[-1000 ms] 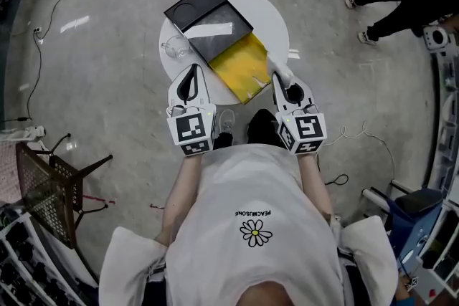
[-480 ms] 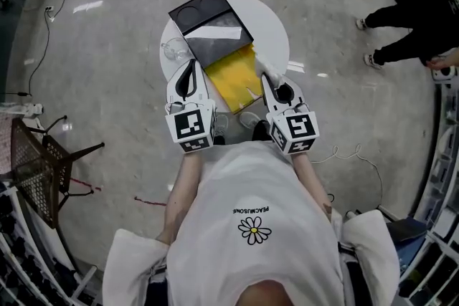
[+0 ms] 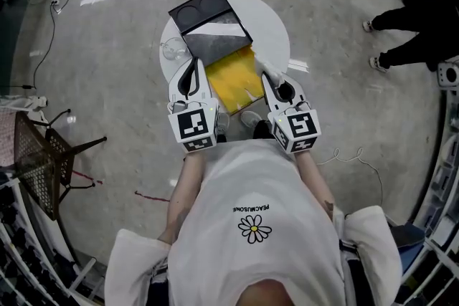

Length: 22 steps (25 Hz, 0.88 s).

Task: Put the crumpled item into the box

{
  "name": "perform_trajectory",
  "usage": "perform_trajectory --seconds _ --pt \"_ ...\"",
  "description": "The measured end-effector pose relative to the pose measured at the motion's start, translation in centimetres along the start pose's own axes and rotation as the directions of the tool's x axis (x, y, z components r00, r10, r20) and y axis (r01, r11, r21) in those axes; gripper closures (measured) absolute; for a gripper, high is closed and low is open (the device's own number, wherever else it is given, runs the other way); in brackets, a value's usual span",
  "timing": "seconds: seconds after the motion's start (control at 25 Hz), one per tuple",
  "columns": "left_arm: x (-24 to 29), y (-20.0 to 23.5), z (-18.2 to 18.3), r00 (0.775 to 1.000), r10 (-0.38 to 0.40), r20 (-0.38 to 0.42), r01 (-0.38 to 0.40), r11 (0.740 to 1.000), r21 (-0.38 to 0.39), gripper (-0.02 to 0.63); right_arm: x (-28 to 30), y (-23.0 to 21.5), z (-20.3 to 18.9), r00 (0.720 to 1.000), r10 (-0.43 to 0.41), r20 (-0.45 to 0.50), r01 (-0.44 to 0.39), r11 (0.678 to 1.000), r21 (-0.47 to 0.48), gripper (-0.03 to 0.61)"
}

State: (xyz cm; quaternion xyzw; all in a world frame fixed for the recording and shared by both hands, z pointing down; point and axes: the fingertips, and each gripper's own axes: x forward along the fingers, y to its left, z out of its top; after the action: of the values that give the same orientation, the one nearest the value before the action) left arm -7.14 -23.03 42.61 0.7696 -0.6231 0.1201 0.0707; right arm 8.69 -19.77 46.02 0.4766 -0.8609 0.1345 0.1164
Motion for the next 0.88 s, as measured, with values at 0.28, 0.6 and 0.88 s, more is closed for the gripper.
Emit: perform_trajectory --seconds 0.28,0.6,0.88 --pt "0.6 0.5 0.2 1.000 0.011 -0.005 -0.011 1.000 -0.002 0.612 1.3 0.5 -0.3 0.998 0.044 -0.051 -0.052 0.983 -0.179 0.536" --pt "-0.2 1.2 -0.5 0.999 0.037 -0.022 -0.038 0.998 -0.040 0.612 5.4 0.9 -5.4 0.952 0.118 -0.283 -0.244 0.850 -0.467 0.534" --pt "-1.1 2.5 -1.6 0.997 0.060 -0.045 -0.061 0.998 -0.032 0.612 9.1 1.5 -11.6 0.893 0.042 -0.447 -0.421 0.424 -0.802 0.534"
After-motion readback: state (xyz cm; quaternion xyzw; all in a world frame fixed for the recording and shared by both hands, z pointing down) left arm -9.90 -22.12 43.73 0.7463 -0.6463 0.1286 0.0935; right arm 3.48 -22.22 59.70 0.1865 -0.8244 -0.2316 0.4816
